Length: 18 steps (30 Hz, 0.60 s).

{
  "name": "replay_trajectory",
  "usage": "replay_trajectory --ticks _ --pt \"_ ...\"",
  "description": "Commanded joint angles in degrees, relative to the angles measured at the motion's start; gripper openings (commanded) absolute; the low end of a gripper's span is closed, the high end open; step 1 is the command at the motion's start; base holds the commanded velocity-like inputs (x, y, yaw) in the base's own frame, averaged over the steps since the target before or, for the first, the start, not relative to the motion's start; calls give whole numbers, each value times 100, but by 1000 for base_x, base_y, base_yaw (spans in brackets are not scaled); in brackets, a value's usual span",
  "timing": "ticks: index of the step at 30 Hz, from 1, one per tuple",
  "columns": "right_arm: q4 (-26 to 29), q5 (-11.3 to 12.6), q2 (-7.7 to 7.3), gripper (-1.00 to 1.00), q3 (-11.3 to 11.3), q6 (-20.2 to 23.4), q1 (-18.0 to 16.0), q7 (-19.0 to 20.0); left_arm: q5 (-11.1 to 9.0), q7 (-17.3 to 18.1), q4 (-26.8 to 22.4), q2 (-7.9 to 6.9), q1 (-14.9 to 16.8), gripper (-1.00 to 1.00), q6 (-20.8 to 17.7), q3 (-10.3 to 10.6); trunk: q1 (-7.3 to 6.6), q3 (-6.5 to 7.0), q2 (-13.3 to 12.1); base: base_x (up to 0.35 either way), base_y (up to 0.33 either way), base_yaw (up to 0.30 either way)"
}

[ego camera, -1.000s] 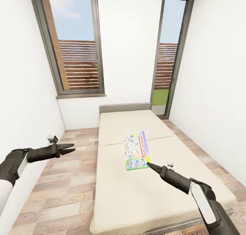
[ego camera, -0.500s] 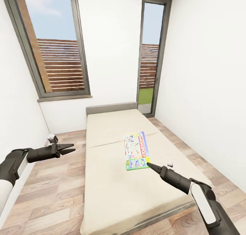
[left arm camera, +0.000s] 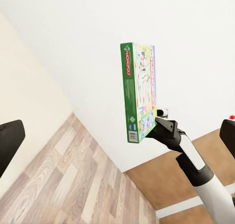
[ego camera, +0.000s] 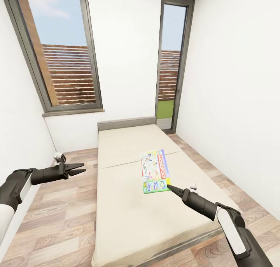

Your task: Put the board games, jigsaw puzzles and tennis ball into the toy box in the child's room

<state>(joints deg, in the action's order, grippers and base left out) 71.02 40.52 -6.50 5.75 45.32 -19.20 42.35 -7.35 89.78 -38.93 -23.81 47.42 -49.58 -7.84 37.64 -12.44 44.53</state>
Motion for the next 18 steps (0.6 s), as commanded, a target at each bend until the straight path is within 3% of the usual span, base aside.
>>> replay_trajectory --ticks 1,18 --pt "0 8 2 -100 6 30 -4 8 1 22 0 -1 4 100 -61 1 -21 10 -35 0 0 0" --pt "4 8 36 -100 6 30 -4 -21 2 22 0 0 4 100 -52 1 -395 315 -717 0 0 0"
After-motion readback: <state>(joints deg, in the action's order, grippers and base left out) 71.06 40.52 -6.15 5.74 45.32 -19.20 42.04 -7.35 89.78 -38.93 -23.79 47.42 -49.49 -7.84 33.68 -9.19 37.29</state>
